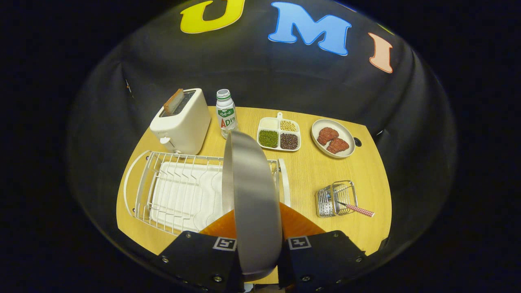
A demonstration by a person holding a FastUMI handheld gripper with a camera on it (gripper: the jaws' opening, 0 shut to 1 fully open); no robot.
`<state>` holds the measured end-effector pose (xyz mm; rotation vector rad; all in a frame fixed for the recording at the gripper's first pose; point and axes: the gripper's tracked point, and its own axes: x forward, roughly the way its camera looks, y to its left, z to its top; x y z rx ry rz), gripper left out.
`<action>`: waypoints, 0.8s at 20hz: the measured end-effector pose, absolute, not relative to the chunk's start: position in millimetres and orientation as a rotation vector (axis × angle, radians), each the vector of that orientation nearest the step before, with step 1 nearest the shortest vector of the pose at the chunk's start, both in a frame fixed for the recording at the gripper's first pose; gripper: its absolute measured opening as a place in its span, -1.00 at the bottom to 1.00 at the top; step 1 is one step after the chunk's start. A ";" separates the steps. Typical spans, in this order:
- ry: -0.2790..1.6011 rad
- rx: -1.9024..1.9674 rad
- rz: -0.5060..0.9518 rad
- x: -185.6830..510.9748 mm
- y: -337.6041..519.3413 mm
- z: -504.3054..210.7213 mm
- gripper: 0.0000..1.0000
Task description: Take the plate from the dish rack, then take the spoon from the basket and place it into the plate.
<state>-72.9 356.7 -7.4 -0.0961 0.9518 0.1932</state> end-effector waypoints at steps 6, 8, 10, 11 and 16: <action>0.923 -0.006 0.246 -109.6 312.2 23.4 -0.39; 0.910 0.029 0.262 -123.2 296.4 28.6 -0.39; 0.911 0.074 0.281 -139.3 283.1 27.3 -0.39; 0.917 0.100 0.286 -147.7 275.9 24.6 -0.39; 0.927 0.173 0.299 -172.1 233.3 5.4 -0.40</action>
